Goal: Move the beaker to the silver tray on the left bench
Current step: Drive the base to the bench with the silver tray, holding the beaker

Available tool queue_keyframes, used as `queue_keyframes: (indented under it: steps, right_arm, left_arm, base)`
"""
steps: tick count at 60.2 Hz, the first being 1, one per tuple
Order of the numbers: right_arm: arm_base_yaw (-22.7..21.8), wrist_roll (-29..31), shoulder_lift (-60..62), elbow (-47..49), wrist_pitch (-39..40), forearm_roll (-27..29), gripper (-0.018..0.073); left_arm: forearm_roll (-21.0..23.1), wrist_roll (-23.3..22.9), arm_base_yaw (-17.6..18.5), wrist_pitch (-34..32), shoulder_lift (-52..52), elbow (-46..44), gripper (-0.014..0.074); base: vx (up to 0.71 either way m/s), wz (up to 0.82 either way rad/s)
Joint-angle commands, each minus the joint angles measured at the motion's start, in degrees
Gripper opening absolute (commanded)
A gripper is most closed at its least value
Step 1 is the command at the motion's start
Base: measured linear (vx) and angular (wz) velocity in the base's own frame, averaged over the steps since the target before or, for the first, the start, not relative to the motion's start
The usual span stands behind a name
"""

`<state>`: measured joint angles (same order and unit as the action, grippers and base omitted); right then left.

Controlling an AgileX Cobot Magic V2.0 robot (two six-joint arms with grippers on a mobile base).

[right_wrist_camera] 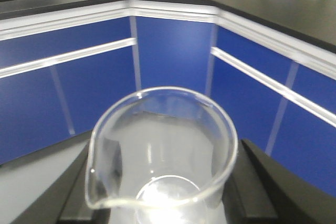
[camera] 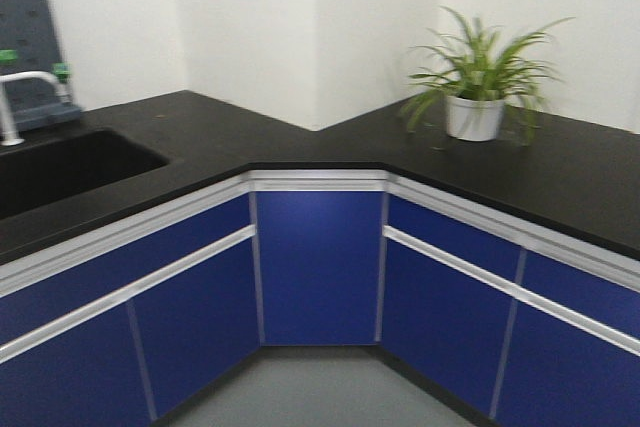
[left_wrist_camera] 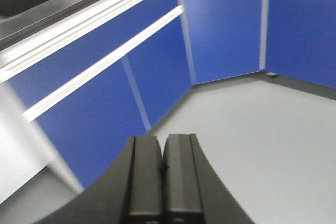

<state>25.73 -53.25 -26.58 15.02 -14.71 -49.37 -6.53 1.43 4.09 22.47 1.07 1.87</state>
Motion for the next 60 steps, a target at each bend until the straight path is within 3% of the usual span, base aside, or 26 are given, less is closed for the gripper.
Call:
queue_keyframes:
  steps: [1,60]
  right_arm:
    - [-0.16,0.06,-0.14,1.7,2.63,-1.67,-0.0012]
    - [-0.16,0.06,-0.14,1.7,2.73,-1.67,-0.0011]
  left_arm:
    - [0.03,-0.11,0.2,-4.73,0.4,1.14,0.0001]
    - [0.03,-0.11,0.2,-4.73,0.4,1.14,0.0001]
  base:
    - [-0.13,0.59]
    - [0.0,0.51]
